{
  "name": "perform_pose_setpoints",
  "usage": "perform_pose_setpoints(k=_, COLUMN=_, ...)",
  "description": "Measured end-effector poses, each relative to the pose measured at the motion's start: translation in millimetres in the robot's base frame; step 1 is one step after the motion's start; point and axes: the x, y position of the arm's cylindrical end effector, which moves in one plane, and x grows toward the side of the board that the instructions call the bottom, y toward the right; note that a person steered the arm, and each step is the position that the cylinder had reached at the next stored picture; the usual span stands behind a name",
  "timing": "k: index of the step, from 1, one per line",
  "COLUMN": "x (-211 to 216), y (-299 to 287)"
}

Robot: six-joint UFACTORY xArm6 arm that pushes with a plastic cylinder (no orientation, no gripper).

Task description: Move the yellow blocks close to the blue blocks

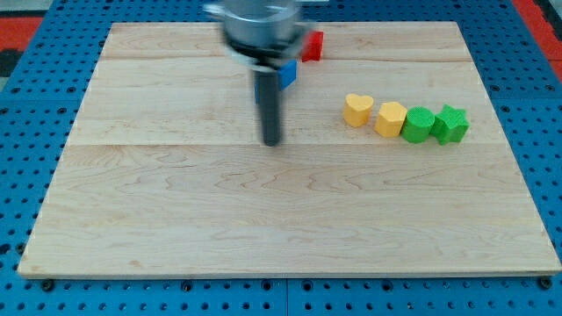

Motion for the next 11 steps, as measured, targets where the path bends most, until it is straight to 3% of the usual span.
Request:
perform_pose_setpoints(k=1, x=22, y=83)
perform_pose_setpoints(k=3, x=0, y=107)
perform_pose_setpoints(k=4, x=28, y=142)
perform_pose_setpoints(k=6, x=-36, y=143)
perform_pose_setpoints(k=7, x=-56, y=99)
perform_pose_setpoints(k=8, x=-41, y=52)
perform_pose_setpoints(k=11, x=-80, y=65)
